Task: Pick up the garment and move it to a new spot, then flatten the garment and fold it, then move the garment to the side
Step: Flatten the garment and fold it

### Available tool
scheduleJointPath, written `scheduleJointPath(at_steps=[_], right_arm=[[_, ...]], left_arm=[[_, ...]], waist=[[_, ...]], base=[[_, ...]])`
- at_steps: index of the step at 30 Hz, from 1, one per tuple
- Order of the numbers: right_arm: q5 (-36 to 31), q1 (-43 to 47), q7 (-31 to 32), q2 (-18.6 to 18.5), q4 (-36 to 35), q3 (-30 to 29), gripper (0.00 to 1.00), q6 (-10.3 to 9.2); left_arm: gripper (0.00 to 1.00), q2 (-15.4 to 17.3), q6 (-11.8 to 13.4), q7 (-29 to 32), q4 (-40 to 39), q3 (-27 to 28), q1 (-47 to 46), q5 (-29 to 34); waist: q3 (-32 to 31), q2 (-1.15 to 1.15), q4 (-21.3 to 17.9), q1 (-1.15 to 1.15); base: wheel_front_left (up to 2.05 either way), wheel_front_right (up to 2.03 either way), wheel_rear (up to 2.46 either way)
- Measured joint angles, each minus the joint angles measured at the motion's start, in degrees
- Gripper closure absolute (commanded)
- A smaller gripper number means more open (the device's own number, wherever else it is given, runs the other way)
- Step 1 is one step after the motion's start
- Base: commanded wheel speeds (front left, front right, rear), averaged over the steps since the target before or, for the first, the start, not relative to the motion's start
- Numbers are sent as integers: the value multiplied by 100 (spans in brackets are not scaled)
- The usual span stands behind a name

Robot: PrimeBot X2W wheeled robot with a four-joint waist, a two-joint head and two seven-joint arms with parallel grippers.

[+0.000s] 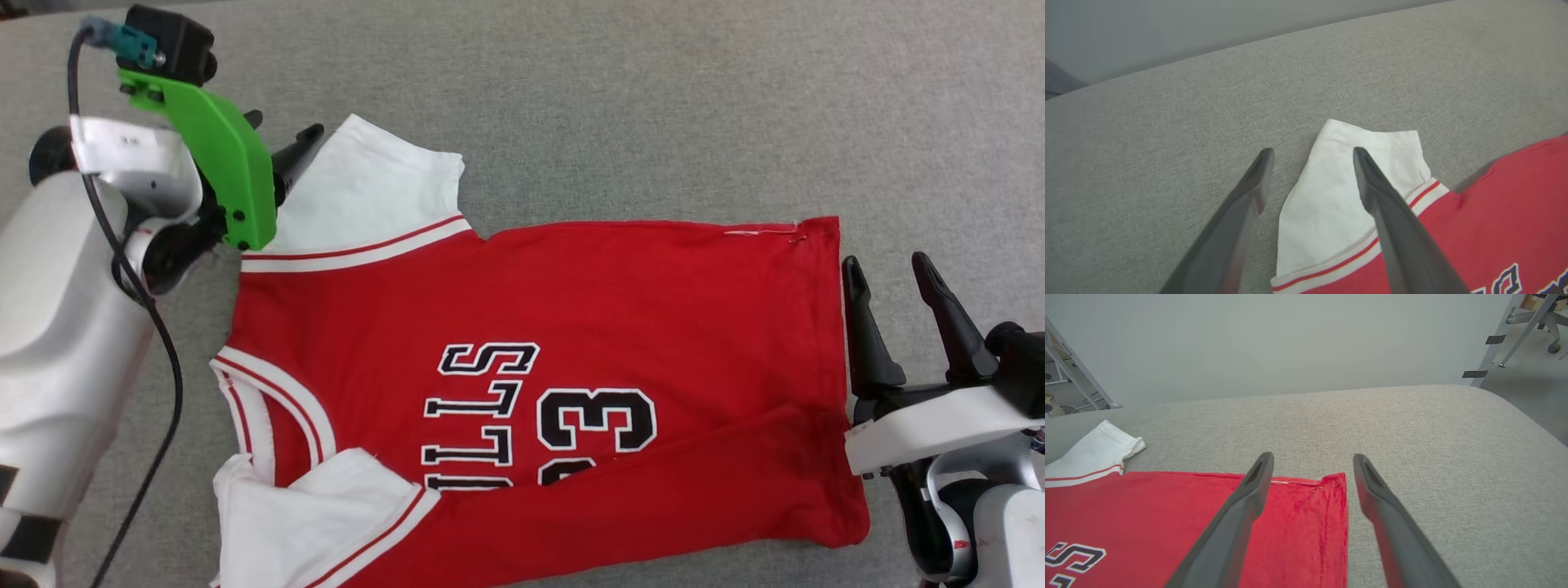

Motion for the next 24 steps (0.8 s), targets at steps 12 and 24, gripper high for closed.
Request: scheduleJointPath(at_steps=[12, 24], right_arm=[[371, -276, -363, 19, 499, 185, 0, 0], [553, -488, -434, 26, 867, 192, 0, 0]], left_arm=[[0, 433, -20, 1370, 400, -968, -899, -1147], [100, 281, -20, 1901, 1365, -1104, -1432, -1551]], waist=[[740, 0, -446, 1], [938, 0, -669, -1]], base=[[0, 0, 0], [0, 0, 0]])
